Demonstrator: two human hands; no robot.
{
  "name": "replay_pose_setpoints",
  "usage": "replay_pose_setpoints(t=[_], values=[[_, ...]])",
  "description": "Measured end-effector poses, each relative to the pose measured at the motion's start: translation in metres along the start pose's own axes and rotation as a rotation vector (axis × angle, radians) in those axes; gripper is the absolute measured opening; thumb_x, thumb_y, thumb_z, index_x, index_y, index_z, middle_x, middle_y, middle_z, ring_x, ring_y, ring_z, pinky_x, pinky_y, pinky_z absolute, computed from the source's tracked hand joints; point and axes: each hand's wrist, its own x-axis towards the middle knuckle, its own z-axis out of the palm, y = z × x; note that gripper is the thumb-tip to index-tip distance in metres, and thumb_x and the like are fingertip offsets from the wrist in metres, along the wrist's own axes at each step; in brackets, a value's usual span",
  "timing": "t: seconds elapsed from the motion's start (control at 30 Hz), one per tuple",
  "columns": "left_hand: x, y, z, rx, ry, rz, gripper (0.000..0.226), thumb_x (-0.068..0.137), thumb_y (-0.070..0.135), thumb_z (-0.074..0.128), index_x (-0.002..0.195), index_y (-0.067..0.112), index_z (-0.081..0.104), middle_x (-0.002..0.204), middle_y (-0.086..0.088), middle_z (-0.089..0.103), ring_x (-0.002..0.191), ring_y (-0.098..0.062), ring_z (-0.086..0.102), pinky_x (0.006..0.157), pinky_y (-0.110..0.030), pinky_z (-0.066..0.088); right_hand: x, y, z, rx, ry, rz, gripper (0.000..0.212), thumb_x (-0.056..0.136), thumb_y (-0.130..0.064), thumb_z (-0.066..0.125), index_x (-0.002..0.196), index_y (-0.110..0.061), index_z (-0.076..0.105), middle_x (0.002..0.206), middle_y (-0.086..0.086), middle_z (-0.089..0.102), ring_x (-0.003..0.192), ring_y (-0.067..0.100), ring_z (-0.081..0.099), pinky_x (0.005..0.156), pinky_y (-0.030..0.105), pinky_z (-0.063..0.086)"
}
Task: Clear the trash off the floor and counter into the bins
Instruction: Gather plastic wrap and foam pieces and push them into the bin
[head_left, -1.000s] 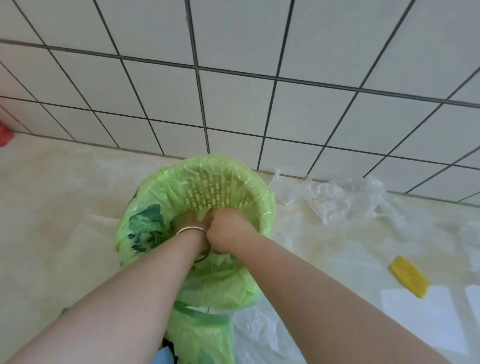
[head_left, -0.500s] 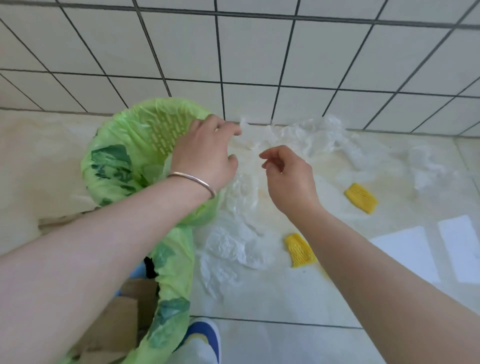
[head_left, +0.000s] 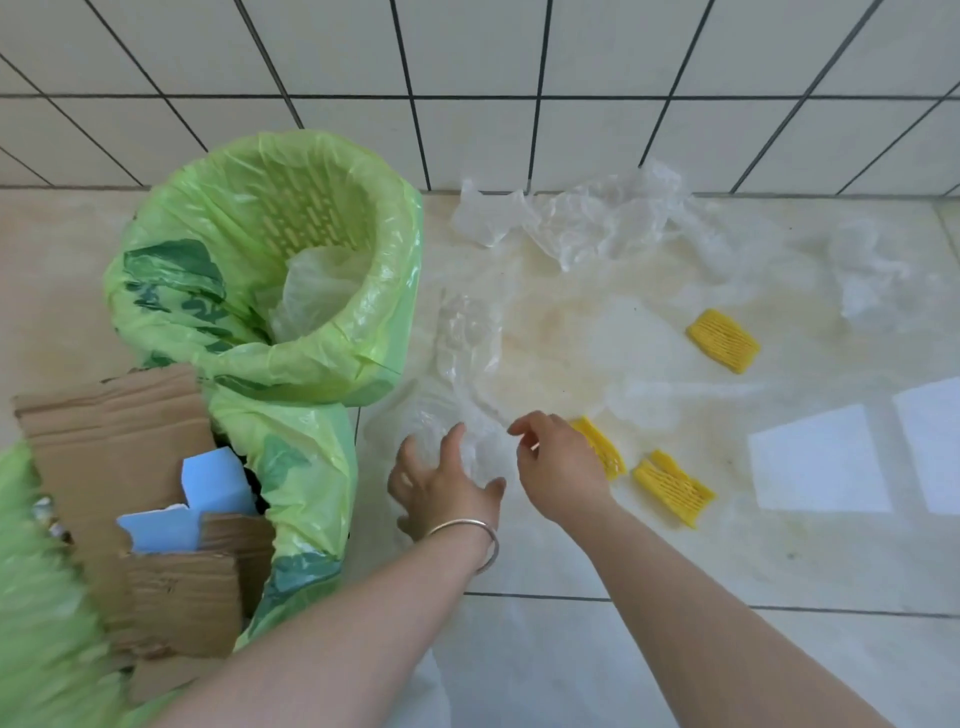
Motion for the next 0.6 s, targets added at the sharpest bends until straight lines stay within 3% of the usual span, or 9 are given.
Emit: replay_pose_setpoints(t=[0.13, 0.23, 0.37, 0.5, 0.6], values=[[0.023, -0.011, 0.007, 0.008, -0.009, -0.162, 0.080, 0.075, 0.056, 0.064, 0.138, 0.056, 0.016, 0.152, 0.003, -0.008, 0.138, -0.030, 0.006, 0.103, -0.055, 0.037, 0.017, 0.007, 0.006, -0.125, -0.053, -0.012, 0.041, 0.091, -0.010, 0.045, 0.129, -0.023, 0.047, 0.128, 0.002, 0.046, 0.113, 0.022, 0.052, 0.079, 0.031, 0.047], [0.032, -0.024, 0.015, 0.145, -0.003, -0.121, 0.083, 0.076, 0.056, 0.063, 0.139, 0.056, 0.010, 0.152, 0.002, -0.010, 0.139, -0.030, 0.006, 0.100, -0.054, 0.039, 0.035, 0.003, 0.005, -0.253, -0.077, -0.056, 0.057, 0.088, -0.004, 0.046, 0.139, -0.028, 0.036, 0.139, -0.001, 0.034, 0.119, 0.023, 0.045, 0.077, 0.030, 0.044], [0.039, -0.029, 0.019, 0.261, 0.044, -0.050, 0.088, 0.076, 0.056, 0.062, 0.141, 0.054, 0.003, 0.153, 0.002, -0.009, 0.140, -0.028, 0.008, 0.095, -0.045, 0.045, 0.067, -0.009, 0.006, -0.382, -0.078, -0.148, 0.075, 0.089, -0.003, 0.048, 0.147, -0.037, 0.013, 0.154, -0.009, 0.013, 0.123, 0.022, 0.041, 0.085, 0.030, 0.048], [0.050, -0.022, 0.016, 0.330, 0.109, 0.041, 0.099, 0.073, 0.057, 0.065, 0.142, 0.052, -0.006, 0.154, 0.002, -0.009, 0.139, -0.026, 0.012, 0.087, -0.040, 0.050, 0.098, -0.023, 0.012, -0.432, -0.098, -0.268, 0.080, 0.092, -0.006, 0.046, 0.147, -0.042, 0.000, 0.158, -0.016, 0.000, 0.117, 0.020, 0.044, 0.073, 0.028, 0.045], [0.059, -0.017, 0.013, 0.391, 0.082, 0.099, 0.101, 0.073, 0.051, 0.067, 0.141, 0.054, -0.008, 0.153, 0.004, -0.011, 0.136, -0.025, 0.014, 0.083, -0.035, 0.051, 0.111, -0.023, 0.020, -0.479, -0.189, -0.273, 0.081, 0.092, -0.006, 0.046, 0.148, -0.039, -0.004, 0.159, -0.015, -0.002, 0.118, 0.021, 0.046, 0.081, 0.030, 0.047]])
